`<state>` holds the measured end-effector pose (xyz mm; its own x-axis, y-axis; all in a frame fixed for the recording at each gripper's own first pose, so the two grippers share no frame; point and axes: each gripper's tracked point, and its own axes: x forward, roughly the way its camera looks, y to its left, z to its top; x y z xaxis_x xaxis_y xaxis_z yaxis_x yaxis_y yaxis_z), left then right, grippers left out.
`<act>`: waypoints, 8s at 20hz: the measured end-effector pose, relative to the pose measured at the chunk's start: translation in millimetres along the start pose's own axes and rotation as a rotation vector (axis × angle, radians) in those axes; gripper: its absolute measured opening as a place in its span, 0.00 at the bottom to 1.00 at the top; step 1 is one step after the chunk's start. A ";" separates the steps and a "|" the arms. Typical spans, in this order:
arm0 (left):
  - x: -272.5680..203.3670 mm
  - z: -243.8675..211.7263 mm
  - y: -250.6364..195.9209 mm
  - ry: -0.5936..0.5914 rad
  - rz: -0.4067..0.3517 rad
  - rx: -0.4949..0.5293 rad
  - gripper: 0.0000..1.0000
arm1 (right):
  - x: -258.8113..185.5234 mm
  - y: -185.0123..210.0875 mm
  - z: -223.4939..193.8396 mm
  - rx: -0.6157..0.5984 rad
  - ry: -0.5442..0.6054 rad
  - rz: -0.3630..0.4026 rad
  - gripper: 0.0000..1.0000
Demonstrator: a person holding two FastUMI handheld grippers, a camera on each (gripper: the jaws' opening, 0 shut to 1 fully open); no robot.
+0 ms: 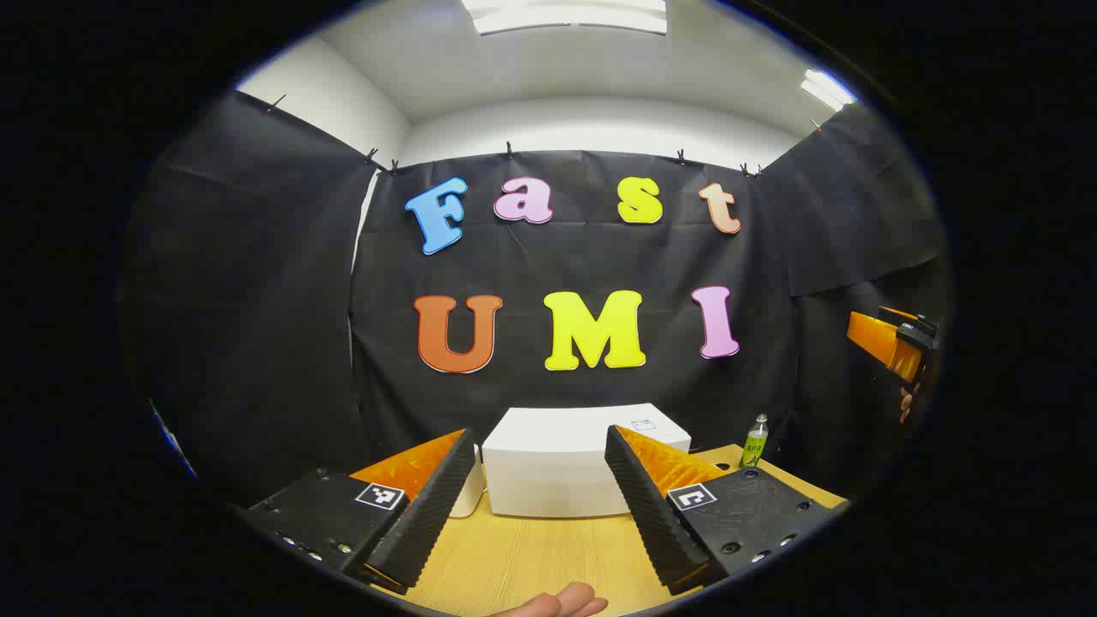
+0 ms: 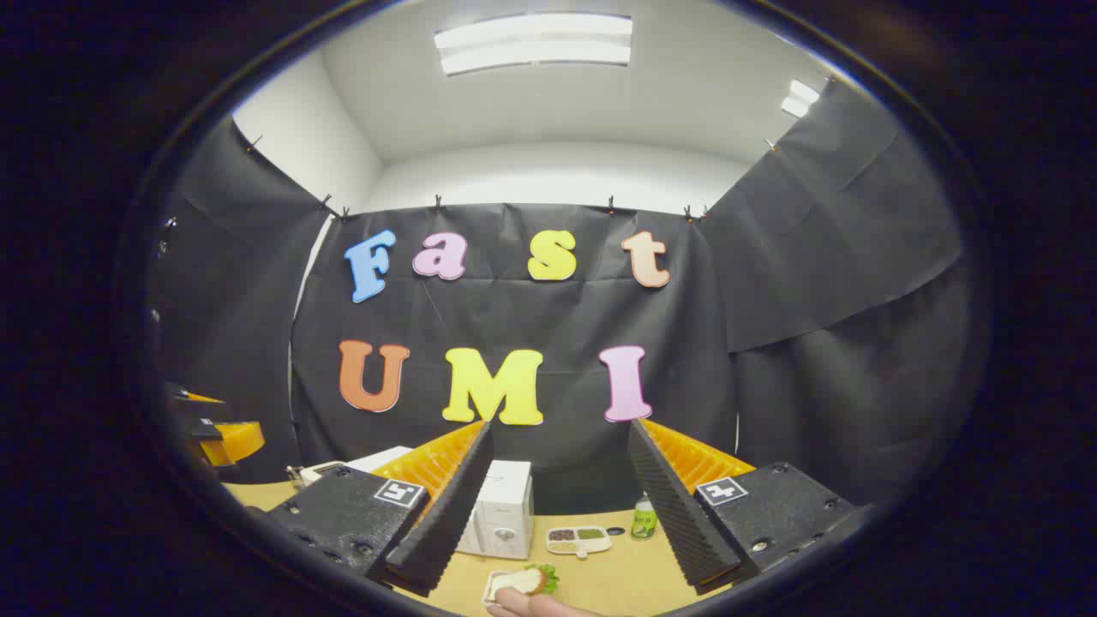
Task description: Open the microwave oven with the left hand, put the food in, and close the microwave oven.
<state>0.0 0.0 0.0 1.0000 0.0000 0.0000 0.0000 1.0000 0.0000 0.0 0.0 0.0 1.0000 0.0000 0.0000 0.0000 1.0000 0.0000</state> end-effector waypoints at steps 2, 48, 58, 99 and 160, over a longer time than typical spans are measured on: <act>1.1 -3.1 -6.4 0.009 -0.018 0.003 0.95 | 0.6 -0.8 -8.4 -0.023 0.019 -0.011 1.00; 267.5 -279.0 -203.8 0.317 -0.129 -0.043 0.86 | 44.8 -99.0 -147.7 0.047 0.197 0.049 1.00; 275.6 -297.8 -197.4 0.262 -0.118 -0.029 0.23 | 38.7 -126.1 -167.9 0.055 0.203 0.024 1.00; -24.1 -276.2 92.1 0.290 0.016 -0.024 0.98 | -26.9 0.4 -159.1 0.059 0.232 0.167 0.92; -35.2 -113.1 165.7 0.005 0.129 -0.111 0.95 | 9.9 179.1 -295.3 -0.309 0.889 0.545 0.36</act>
<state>-35.2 165.7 -113.1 0.9916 0.1285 -0.0122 -0.1290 0.9855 -0.1099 9.9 179.1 -295.3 0.5080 0.3193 -0.8000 -0.5680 0.8224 -0.0324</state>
